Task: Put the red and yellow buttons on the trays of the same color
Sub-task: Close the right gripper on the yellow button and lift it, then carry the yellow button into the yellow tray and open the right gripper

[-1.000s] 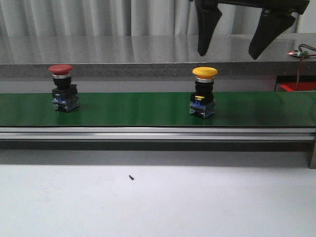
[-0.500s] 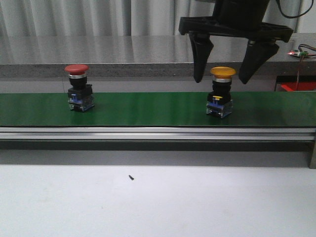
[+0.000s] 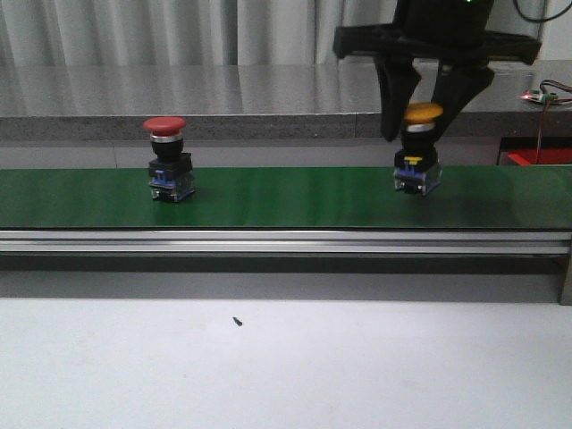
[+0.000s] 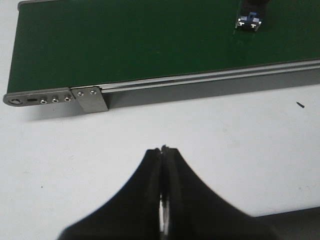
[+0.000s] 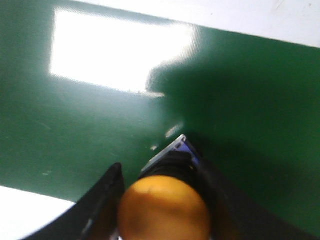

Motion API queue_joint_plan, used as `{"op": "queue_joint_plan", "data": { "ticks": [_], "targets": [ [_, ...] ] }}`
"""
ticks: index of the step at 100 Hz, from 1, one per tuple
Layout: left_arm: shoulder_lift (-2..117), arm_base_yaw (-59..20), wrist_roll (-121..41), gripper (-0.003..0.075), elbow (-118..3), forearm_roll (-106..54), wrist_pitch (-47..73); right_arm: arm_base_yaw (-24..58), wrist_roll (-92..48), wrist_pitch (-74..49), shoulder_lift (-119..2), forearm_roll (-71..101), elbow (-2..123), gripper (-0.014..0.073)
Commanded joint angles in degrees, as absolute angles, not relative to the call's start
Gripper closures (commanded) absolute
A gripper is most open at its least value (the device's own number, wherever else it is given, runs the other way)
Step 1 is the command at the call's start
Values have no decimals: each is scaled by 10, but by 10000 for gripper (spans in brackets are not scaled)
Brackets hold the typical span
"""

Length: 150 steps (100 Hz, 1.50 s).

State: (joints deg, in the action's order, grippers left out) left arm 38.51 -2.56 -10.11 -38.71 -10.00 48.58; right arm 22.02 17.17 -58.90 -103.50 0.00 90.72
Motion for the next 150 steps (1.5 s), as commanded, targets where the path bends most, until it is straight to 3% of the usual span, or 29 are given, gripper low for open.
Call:
{"op": "queue_joint_plan", "data": {
  "ticks": [1,72,150],
  "targets": [
    [384,-30,-99,740,-401,-111,456,201,171,-588,-971,-30,925,318],
    [384,-30,-99,740,-401,-111,456,-71,140,-625,-793,-57,741,318],
    [384,-30,-99,740,-401,-111,456,-135,136,-480,-800,-43,567,318]
  ]
}}
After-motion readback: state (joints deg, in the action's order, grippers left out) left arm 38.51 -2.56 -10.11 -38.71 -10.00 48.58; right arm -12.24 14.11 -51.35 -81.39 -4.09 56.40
